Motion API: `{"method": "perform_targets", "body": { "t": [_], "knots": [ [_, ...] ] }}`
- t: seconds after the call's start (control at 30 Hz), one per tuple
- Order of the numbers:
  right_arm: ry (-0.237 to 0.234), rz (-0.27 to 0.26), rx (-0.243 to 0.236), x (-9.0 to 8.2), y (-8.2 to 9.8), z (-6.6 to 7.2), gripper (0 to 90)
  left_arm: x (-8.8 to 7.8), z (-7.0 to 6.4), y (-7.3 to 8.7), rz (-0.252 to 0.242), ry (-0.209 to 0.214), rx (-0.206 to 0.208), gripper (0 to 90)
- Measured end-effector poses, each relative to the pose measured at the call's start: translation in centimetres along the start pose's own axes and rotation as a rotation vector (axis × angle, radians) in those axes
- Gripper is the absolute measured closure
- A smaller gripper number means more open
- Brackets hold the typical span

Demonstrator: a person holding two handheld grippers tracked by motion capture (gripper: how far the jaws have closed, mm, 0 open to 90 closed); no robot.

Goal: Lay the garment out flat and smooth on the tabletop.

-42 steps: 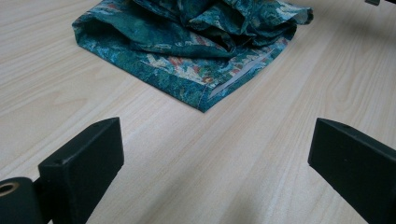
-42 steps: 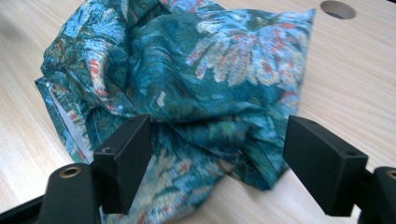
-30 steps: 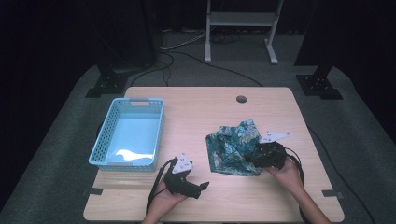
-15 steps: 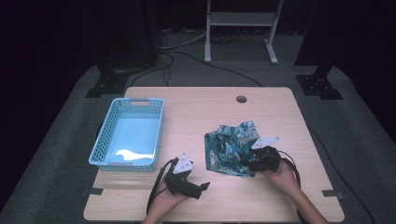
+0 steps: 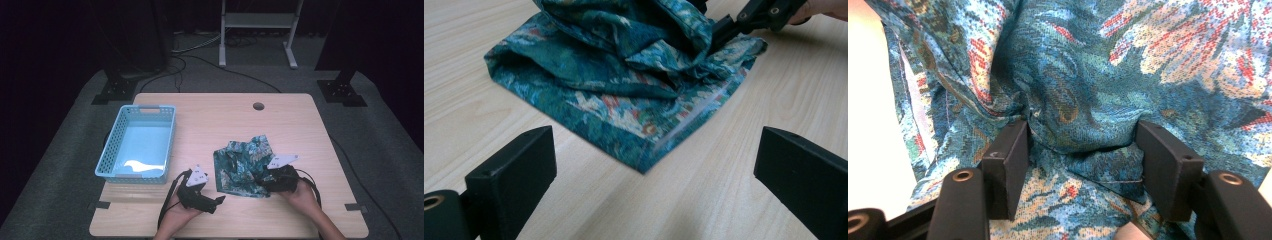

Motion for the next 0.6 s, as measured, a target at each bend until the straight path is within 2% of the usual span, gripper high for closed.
{"method": "perform_targets", "body": {
  "t": [0.3,0.6],
  "knots": [
    [-0.036,-0.011,-0.021,-0.3,0.2,1.7,40.0,0.1,0.0,0.1,0.007,0.0,0.0,2.6],
    [-0.08,-0.023,-0.033,-0.4,0.1,3.9,41.8,0.3,0.1,0.4,0.019,0.001,-0.003,2.6]
  ]
}}
Point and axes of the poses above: each handheld gripper's, and its own axes: x roughly forward along the jaws, y roughly out of its underside, z roughly to its left, the point moved 3 cm from there along x, roughly forward along the jaws, and after that the axes turned 11 degrees about -z, right-handed, at the moved point
